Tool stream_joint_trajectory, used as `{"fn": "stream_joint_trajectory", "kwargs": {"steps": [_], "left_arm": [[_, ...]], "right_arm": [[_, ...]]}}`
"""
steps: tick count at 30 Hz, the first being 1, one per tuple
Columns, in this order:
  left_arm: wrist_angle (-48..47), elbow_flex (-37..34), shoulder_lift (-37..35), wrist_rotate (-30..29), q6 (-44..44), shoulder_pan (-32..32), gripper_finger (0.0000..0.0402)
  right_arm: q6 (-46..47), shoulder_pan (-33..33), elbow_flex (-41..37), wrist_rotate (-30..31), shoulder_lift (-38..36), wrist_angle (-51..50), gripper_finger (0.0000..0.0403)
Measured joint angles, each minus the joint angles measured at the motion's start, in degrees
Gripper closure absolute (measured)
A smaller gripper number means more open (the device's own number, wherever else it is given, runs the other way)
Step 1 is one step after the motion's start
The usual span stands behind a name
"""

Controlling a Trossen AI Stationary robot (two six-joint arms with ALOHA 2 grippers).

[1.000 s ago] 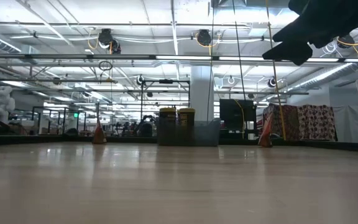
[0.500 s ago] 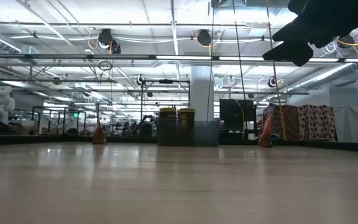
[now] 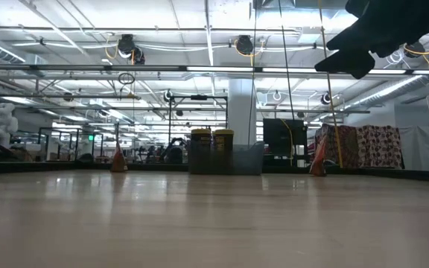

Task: Sort spices by type
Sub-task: Put the bottom left orange seasoning pack into the left white bin

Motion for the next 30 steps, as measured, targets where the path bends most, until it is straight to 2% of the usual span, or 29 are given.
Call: {"fn": "stream_joint_trajectory", "kwargs": {"steps": [7, 27, 30], "left_arm": [[2.2, 0.0, 0.0, -1.2, 1.5, 0.0, 0.0400], [1.5, 0.0, 0.0, -3.0, 1.3, 0.0, 0.0337], [1.5, 0.0, 0.0, -2.6, -2.2, 0.2, 0.0321]], "right_arm": [[-0.1, 0.0, 0.0, 0.0, 0.0, 0.0, 0.0111], [-0.6, 0.0, 0.0, 0.0, 0.0, 0.0, 0.0111], [-0.6, 0.0, 0.0, 0.0, 0.0, 0.0, 0.0111]]}}
